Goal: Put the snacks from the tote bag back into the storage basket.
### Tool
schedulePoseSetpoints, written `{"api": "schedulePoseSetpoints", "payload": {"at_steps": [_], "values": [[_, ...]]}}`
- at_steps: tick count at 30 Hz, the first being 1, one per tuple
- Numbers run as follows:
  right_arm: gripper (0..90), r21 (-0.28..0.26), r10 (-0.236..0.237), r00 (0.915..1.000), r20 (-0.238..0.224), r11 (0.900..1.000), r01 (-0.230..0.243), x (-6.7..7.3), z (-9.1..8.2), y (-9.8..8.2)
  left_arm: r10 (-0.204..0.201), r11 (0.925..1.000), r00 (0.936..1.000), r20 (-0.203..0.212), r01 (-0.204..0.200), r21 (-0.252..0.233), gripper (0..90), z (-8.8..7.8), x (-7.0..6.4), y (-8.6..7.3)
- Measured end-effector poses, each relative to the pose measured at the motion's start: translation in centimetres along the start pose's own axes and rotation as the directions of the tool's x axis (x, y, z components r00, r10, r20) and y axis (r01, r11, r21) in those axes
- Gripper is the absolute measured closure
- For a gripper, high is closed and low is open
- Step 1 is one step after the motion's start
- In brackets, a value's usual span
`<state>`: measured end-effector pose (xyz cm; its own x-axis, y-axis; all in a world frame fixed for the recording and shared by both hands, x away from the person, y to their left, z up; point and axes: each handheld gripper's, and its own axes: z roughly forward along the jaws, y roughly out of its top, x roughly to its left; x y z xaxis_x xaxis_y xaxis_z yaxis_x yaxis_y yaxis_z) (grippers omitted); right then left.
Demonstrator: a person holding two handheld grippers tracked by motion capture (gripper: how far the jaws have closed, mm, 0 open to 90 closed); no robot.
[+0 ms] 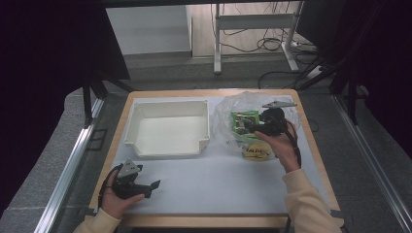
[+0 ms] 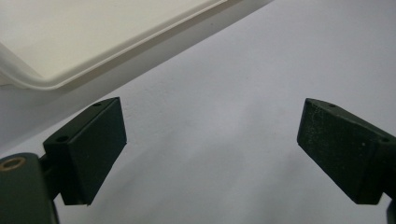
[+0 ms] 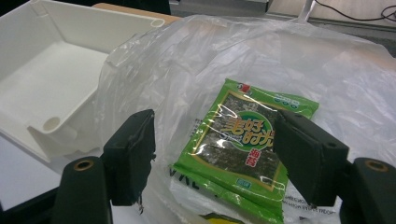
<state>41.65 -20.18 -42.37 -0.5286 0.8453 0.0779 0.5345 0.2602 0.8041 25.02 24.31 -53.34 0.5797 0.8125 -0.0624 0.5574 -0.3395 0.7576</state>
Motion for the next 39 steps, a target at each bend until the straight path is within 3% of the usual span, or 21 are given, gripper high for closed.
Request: {"api": "schedulePoseSetpoints", "payload": {"at_steps": [17,26,39], "values": [[30.9,0.083,0.045,0.998,0.045,0.995,-0.049,-1.6,2.8,1.8,0.0,0.9999,0.9999,0.015,0.0,-0.013,8.3,-0.3,-0.1,-0.1],[30.8,0.123,0.074,0.9951,0.067,0.989,-0.081,-3.0,3.7,1.6,0.002,0.9999,0.9999,0.015,-0.001,-0.015,8.3,-0.3,-0.1,-0.1],[30.7,0.166,0.1,0.9916,0.083,0.98,-0.112,-3.8,5.2,1.2,0.002,0.9999,0.9999,0.012,-0.002,-0.017,8.3,-0.4,0.0,-0.1]]}}
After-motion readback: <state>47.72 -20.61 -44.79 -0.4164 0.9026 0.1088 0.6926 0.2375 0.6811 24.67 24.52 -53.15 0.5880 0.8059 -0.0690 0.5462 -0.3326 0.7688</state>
